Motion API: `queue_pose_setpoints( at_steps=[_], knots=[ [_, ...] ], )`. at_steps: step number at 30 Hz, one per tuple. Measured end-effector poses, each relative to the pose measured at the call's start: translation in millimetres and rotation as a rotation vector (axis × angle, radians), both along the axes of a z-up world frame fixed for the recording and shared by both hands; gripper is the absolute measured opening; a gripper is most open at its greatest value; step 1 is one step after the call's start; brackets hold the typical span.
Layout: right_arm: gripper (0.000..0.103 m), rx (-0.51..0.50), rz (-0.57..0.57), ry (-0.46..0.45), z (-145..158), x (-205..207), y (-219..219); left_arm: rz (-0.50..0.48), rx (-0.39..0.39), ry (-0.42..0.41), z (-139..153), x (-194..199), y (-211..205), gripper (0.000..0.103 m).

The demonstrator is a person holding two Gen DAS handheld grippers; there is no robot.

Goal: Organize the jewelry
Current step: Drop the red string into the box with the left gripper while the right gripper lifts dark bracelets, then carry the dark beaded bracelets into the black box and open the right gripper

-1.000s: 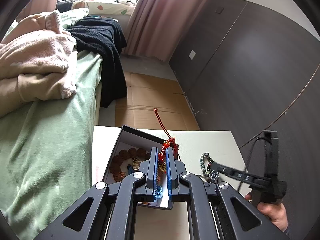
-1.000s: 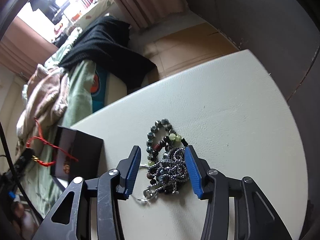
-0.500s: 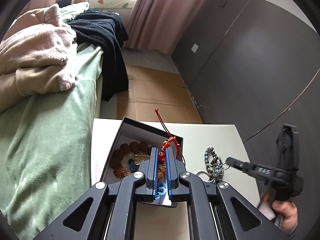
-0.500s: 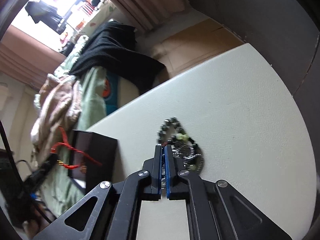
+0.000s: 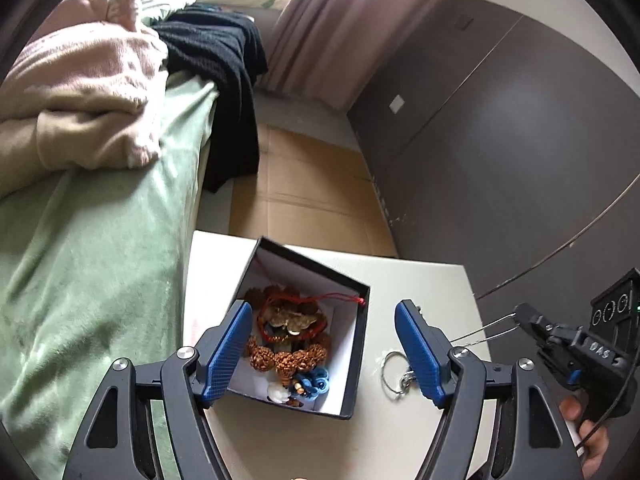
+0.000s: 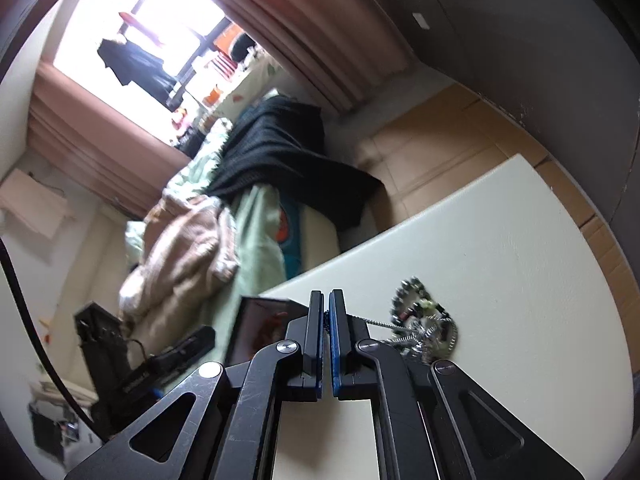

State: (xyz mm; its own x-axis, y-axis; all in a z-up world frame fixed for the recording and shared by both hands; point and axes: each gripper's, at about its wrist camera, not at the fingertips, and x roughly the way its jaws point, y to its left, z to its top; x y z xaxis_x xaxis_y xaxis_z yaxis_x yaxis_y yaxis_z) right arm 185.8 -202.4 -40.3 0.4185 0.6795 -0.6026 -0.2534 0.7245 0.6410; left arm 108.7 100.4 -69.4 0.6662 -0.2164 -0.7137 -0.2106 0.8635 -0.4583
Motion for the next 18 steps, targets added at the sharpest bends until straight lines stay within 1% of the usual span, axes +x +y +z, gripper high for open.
queue_pose_setpoints(
  at_steps=[5, 10, 12, 16, 17, 18],
  knots=[
    [0.004, 0.092, -0.001, -0.029, 27.1, -4.3, -4.9, 0.006, -0.023, -0.004, 2.3, -1.1, 3.7, 0.074],
    [0.004, 0.12, -0.001, -0.096, 66.9, -14.5, -2.4, 0.006, -0.028, -0.027, 9.1, -4.2, 4.6, 0.074],
    [0.004, 0.139, -0.001, -0.135, 89.3, -19.8, -2.7, 0.003, -0.036, -0.033, 10.6, -4.7, 4.6, 0.074],
    [0.004, 0.132, 0.002, -0.199, 123.5, -28.1, 0.0, -0.001, -0.046, -0.049, 13.8, -5.2, 4.2, 0.075],
    [0.004, 0.127, 0.005, -0.215, 132.7, -30.4, 1.7, 0.0, -0.05, -0.055, 15.0, -5.6, 4.6, 0.079],
    [0.004, 0.126, 0.009, -0.226, 140.6, -32.4, 3.4, 0.001, -0.056, -0.062, 16.2, -6.2, 5.0, 0.085]
  ],
)
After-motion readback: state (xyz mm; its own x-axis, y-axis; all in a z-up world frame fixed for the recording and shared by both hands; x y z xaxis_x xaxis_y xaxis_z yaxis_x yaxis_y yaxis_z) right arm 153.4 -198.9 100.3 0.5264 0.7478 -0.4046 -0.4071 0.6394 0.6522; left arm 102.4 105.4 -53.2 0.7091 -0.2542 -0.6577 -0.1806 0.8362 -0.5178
